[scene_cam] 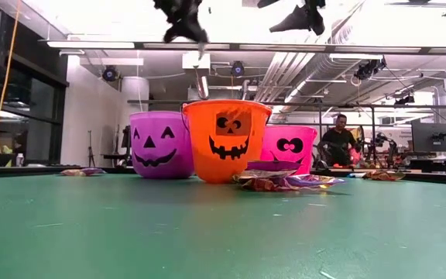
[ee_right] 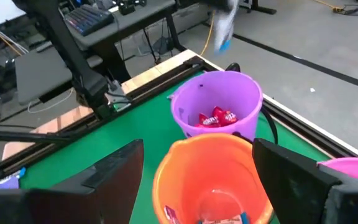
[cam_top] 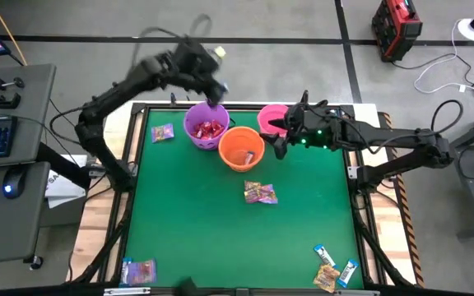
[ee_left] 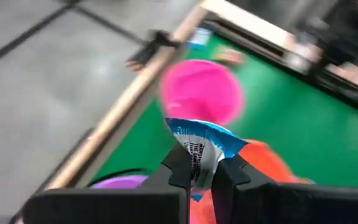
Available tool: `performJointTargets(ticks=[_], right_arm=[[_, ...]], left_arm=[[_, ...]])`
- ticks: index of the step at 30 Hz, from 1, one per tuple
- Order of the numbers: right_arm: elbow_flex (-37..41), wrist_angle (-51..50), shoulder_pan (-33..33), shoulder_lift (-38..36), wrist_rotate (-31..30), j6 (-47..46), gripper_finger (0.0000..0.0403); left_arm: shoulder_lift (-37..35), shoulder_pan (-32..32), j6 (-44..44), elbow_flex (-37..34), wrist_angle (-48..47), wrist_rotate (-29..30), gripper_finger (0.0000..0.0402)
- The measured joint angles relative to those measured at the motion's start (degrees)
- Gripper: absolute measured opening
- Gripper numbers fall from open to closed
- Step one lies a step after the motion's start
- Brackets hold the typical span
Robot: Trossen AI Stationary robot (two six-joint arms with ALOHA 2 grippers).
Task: Sort candy by brand, put in halloween buckets
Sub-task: Put the white chocolate into the orange bucket
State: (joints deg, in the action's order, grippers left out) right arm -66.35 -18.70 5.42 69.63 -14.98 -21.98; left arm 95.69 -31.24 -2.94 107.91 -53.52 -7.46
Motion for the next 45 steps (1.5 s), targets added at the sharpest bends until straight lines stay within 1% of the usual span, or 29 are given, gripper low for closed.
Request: performJointTargets(ticks=[3, 7, 9, 11, 13, 15, 18, 20, 24, 28, 32, 34, 37, 39, 41, 43, 45], right_arm=[[0.0, -0.8, -0.4, 0.0, 0.1, 0.0, 0.0293], [0.0, -1.6, -1.1, 0.1, 0.1, 0.0, 0.0293], [0.0, -1.9, -1.4, 0.1, 0.1, 0.0, 0.0293], [0.0, -2.1, -1.7, 0.1, -0.1, 0.0, 0.0293], [0.0, -2.1, -1.8, 0.1, -0.6, 0.0, 0.0293], [0.0, -2.1, -1.8, 0.1, -1.0, 0.0, 0.0293], [0.0, -2.1, -1.8, 0.1, -1.1, 0.0, 0.0293], [0.0, -2.1, -1.7, 0.1, -1.1, 0.3, 0.0293], [0.0, -2.1, -1.7, 0.1, -1.1, 0.6, 0.0293], [0.0, -2.1, -1.7, 0.1, -1.1, 0.4, 0.0293], [0.0, -2.0, -1.7, 0.1, -1.4, -0.2, 0.0293], [0.0, -1.9, -1.7, 0.1, -2.5, -1.2, 0.0293], [0.0, -1.3, -1.7, 0.1, -5.6, -4.1, 0.0293], [0.0, -1.0, -1.4, 0.1, -9.9, -8.0, 0.0293], [0.0, -1.4, -0.6, 0.1, -15.2, -13.5, 0.0293], [0.0, -2.6, 1.6, 0.1, -19.3, -19.8, 0.0293], [0.0, -4.6, 5.6, 0.1, -19.3, -24.3, 0.0293]], left_arm=[[0.3, 7.6, 0.0, -3.8, 2.7, -0.1, 0.0012], [0.4, 14.5, -2.7, -13.9, 7.9, -0.1, 0.0015], [0.3, 16.7, -5.2, -19.7, 12.5, -0.1, 0.002], [0.3, 18.2, -7.4, -24.9, 20.1, 0.0, 0.0027], [0.3, 18.4, -9.5, -28.2, 26.9, 0.0, 0.0036], [0.2, 18.1, -10.3, -30.1, 31.8, 0.9, 0.0044], [0.2, 17.4, -10.1, -30.4, 32.5, 4.3, 0.0063], [0.0, 16.7, -10.3, -30.4, 32.3, 4.5, 0.0082], [-0.1, 15.4, -10.5, -30.4, 30.7, 0.6, 0.0135], [-0.1, 15.5, -11.5, -29.9, 28.1, -2.0, 0.0186], [-1.6, 15.2, -11.5, -26.9, 22.0, -7.3, 0.0218], [-4.5, 14.5, -10.1, -26.6, 19.5, -8.4, 0.0223], [-11.0, 12.7, -7.3, -26.6, 17.0, -5.5, 0.0223], [-15.8, 10.8, -5.5, -26.6, 16.5, -3.2, 0.0221], [-20.4, 8.6, -4.3, -26.5, 16.9, -2.0, 0.0221], [-24.3, 6.4, -3.1, -26.5, 16.9, -1.8, 0.0221], [-27.5, 4.2, -1.8, -26.5, 16.7, -1.8, 0.0221]])
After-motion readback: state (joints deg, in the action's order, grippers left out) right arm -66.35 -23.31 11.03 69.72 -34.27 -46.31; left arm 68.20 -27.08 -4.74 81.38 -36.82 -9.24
